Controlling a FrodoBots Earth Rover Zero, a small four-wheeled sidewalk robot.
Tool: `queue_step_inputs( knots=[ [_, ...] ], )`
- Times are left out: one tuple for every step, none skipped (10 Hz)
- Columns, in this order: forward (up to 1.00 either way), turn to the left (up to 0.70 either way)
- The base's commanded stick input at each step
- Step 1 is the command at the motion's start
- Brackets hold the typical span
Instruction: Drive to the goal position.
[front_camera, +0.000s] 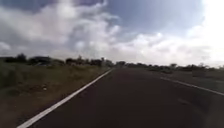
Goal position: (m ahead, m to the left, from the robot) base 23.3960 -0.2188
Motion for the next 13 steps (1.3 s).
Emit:
queue_step_inputs(
  knots=[
    [1.0,0.0],
    [1.0,0.0],
    [1.0,0.0],
    [1.0,0.0],
    [1.0,0.0],
    [1.0,0.0],
    [1.0,0.0],
    [1.0,0.0],
    [1.0,0.0],
    [1.0,0.0],
    [1.0,0.0],
    [1.0,0.0],
    [1.0,0.0]
  ],
)
